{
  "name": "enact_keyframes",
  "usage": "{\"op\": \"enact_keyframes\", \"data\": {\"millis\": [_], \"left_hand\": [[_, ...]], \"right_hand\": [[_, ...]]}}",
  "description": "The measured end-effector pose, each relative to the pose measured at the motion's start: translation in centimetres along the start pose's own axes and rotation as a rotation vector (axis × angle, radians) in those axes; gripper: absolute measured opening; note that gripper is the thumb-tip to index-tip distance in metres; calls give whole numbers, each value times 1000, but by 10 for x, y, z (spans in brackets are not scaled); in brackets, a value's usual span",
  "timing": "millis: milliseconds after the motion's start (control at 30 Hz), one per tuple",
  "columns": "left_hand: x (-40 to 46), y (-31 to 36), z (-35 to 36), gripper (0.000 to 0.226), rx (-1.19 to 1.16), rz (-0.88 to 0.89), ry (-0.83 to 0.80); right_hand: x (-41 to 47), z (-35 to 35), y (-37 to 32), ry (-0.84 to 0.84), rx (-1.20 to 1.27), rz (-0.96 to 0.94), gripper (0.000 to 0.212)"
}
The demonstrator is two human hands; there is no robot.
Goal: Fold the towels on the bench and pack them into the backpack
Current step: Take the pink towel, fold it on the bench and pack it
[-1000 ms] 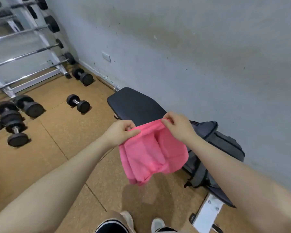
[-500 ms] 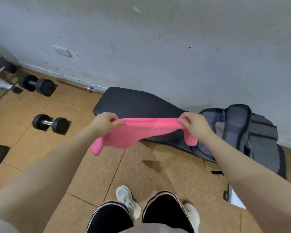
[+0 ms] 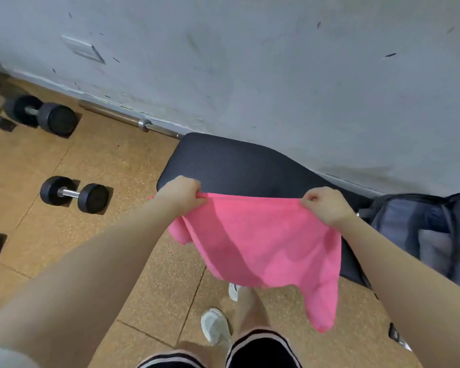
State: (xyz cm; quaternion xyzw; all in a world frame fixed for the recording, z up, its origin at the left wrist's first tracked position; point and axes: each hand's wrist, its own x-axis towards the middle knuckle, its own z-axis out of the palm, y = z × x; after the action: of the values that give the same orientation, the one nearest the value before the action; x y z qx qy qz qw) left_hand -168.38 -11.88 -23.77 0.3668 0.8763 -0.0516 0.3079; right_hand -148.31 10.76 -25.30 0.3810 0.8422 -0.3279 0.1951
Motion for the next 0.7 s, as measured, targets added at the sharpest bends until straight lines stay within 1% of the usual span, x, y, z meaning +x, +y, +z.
{"op": "enact_keyframes", "data": {"millis": [67, 133, 200, 267, 333, 367, 433, 500, 600, 633, 700], "left_hand": [[53, -6, 9, 22, 10, 23, 61], [105, -11, 22, 23, 16, 13, 97], [153, -11, 38, 26, -13, 19, 180], [185, -11, 54, 37, -88, 11, 276], [205, -16, 66, 50, -203, 1, 364], [209, -21, 71, 52, -257, -9, 375], [209, -36, 80, 52, -318, -39, 351], [202, -58, 90, 52, -301, -96, 286], [187, -97, 107, 49, -252, -277, 179], [183, -109, 111, 48, -255, -334, 159], [178, -128, 118, 50, -307, -423, 144]], "right_hand": [[53, 15, 5, 19, -37, 56, 25], [103, 31, 15, 37, -101, 70, 30], [143, 38, 22, 68, -178, 87, 25], [173, 45, 27, 127, -251, 104, 18], [193, 52, 24, 193, -351, 109, 22], [199, 58, 18, 190, -398, 103, 26], [208, 73, -3, 153, -408, 50, 33], [215, 92, -32, 117, -355, -76, 35], [224, 125, -86, 48, -286, -307, 36], [228, 135, -105, 28, -284, -355, 37], [237, 156, -140, -14, -313, -395, 39]]}}
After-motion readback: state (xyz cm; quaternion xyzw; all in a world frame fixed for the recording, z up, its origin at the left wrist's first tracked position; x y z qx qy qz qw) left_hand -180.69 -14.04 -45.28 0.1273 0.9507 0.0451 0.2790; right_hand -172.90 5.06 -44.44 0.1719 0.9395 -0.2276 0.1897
